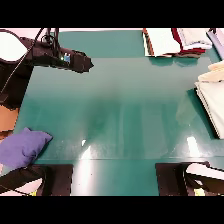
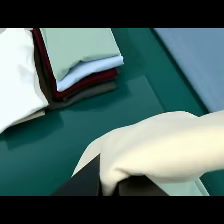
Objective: Fold the shirts.
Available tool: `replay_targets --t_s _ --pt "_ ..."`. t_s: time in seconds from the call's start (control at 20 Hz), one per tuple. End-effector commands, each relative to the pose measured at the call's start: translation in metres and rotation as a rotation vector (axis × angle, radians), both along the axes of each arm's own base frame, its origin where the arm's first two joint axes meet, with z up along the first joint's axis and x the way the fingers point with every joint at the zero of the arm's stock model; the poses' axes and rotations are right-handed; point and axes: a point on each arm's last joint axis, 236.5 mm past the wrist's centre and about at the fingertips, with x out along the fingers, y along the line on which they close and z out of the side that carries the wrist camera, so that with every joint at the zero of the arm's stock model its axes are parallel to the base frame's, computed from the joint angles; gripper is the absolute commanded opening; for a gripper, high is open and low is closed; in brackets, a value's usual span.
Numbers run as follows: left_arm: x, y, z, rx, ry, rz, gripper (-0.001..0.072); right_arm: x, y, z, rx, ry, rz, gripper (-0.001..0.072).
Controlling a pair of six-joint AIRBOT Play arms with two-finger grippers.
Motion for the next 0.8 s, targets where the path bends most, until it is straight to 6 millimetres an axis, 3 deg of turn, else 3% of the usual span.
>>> replay_targets --t_s 0.0,0.35,0.4,0.5,0.55,0.65,0.75 --pt "-0.001 0.000 -0.001 0.006 -0.001 -0.006 0.0024 -0.045 -0.009 -0.030 0.012 0.112 -0.068 0.0019" --pt "0.000 0.000 0.000 0.006 -0.006 -0.007 0.0024 -0.179 -0.013 -0.151 0.076 0.477 -0.273 0.0024" --pt "0.000 0.000 -0.001 0.014 -0.011 -0.014 0.0025 -0.195 -0.013 -0.164 0.089 0.514 -0.300 0.0101" --pt "0.000 0.000 -0.001 0.016 -0.014 -0.017 0.0025 -0.221 -0.020 -0.181 0.084 0.566 -0.358 0.0478" --pt "0.000 0.000 -0.001 0.016 -0.013 -0.017 0.0025 -0.233 -0.024 -0.183 0.081 0.588 -0.384 0.0555" --pt "0.000 0.000 -0.001 0.015 -0.014 -0.017 0.0025 -0.234 -0.029 -0.170 0.085 0.553 -0.406 0.0561" --pt "0.000 0.000 -0.001 0.015 -0.014 -0.016 0.0025 -0.201 -0.022 -0.140 0.098 0.417 -0.361 0.0560"
